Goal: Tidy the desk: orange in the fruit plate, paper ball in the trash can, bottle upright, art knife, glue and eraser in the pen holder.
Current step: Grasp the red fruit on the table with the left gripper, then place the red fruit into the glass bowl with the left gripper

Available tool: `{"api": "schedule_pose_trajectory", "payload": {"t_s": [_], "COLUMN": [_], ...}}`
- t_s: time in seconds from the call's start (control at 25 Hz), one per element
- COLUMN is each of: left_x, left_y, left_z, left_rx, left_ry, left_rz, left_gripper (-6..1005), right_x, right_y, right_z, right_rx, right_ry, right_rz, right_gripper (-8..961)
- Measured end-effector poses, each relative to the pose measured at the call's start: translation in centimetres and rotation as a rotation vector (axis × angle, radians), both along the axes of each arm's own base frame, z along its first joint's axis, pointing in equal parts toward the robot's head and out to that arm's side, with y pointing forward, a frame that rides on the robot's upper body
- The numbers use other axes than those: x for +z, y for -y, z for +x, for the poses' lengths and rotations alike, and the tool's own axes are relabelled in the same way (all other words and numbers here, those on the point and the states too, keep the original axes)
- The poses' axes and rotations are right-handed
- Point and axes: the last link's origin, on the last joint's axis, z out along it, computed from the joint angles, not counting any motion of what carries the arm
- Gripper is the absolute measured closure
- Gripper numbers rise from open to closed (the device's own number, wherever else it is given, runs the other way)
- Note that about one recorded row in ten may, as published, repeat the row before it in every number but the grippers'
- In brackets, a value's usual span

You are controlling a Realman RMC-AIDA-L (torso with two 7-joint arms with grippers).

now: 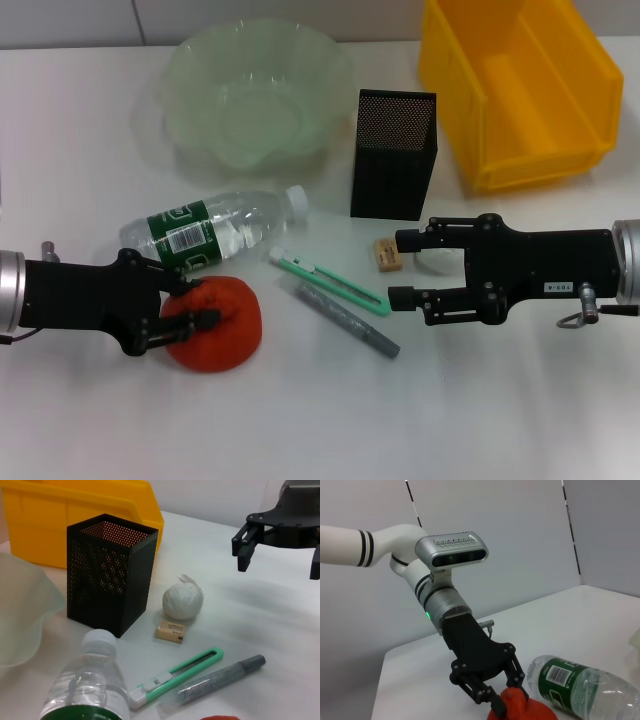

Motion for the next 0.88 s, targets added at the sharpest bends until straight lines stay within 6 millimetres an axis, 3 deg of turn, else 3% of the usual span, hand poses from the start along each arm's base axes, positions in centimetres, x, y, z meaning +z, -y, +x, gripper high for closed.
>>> {"api": "schedule_pose_trajectory", "payload": {"t_s": [0.28,0.88], "left_x": [0.0,0.11], "left_y": [0.02,-0.04], "left_z": [0.04,0.48], "left_rx": [0.0,-0.007], "left_ry": [0.001,0.023], "left_rz": [-0.003,-0.009], "left_gripper": [683,870], "right_x": [-0.02,0.0], "right_y": [-0.03,-0.03], "right_z": [-0.06,-0.03], "right_rx": [0.002,0.001], "right_ry": [0.0,-0.001], "right_rz": [0.0,0.003], "right_gripper": [202,202]}}
